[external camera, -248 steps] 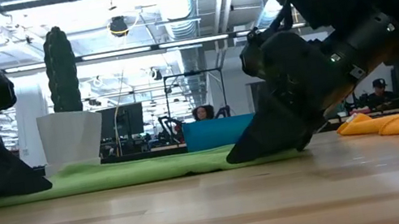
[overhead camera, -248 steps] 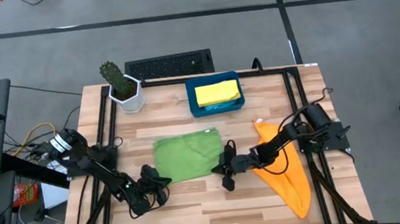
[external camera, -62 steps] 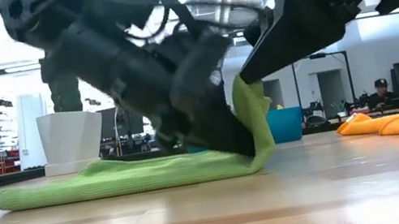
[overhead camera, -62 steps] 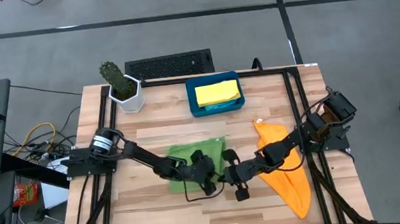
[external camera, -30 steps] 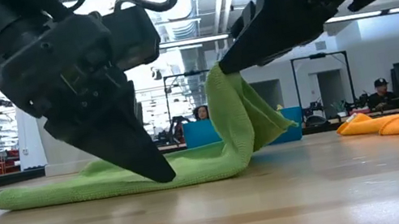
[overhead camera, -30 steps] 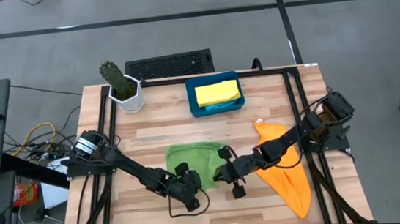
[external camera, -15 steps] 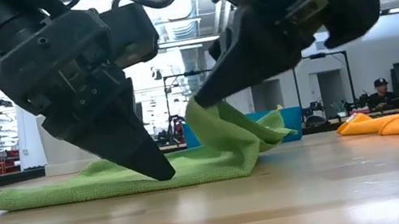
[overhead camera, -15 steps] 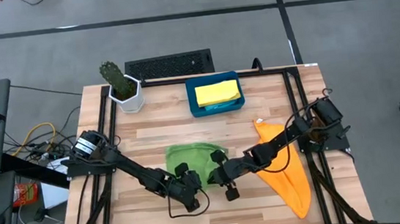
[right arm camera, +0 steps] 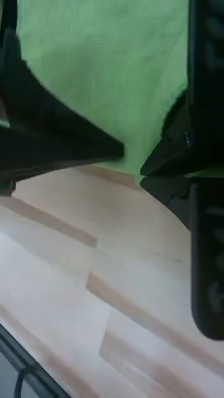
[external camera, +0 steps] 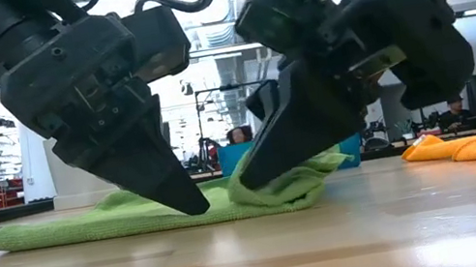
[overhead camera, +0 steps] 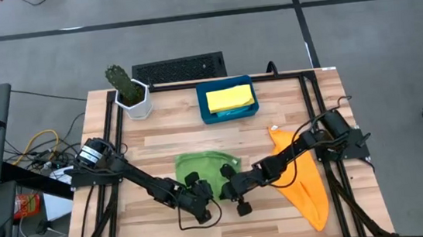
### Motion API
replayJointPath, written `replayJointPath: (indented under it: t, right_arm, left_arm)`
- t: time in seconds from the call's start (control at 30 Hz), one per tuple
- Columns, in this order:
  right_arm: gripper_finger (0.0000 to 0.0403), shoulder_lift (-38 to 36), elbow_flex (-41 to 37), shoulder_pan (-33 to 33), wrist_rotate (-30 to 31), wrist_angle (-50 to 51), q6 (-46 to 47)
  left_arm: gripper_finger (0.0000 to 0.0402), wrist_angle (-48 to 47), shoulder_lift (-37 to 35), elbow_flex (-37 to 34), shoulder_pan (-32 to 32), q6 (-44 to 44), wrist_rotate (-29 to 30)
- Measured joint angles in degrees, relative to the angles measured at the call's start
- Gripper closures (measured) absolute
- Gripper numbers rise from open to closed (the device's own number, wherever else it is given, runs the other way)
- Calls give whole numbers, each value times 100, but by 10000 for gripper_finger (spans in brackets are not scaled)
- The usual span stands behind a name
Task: Fold microfiber towels
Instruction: Fold the green microfiber cloth
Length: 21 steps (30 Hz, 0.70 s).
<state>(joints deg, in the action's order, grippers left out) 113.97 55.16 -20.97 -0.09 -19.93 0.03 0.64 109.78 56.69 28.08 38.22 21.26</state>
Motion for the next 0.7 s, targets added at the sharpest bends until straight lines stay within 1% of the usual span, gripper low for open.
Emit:
replayJointPath:
  t: [0.23,0.57,0.7]
  right_arm:
    - [374,68,255,104,6,164,-2]
    - [364,68,258,114,10,335,-38]
    - [355,68,258,98,118,411,-48]
  left_arm:
    - [401,2,0,0,4,0,-5]
    - [402,-7,0,0,4,0,-4]
    - [401,-7,0,0,4,0,-2]
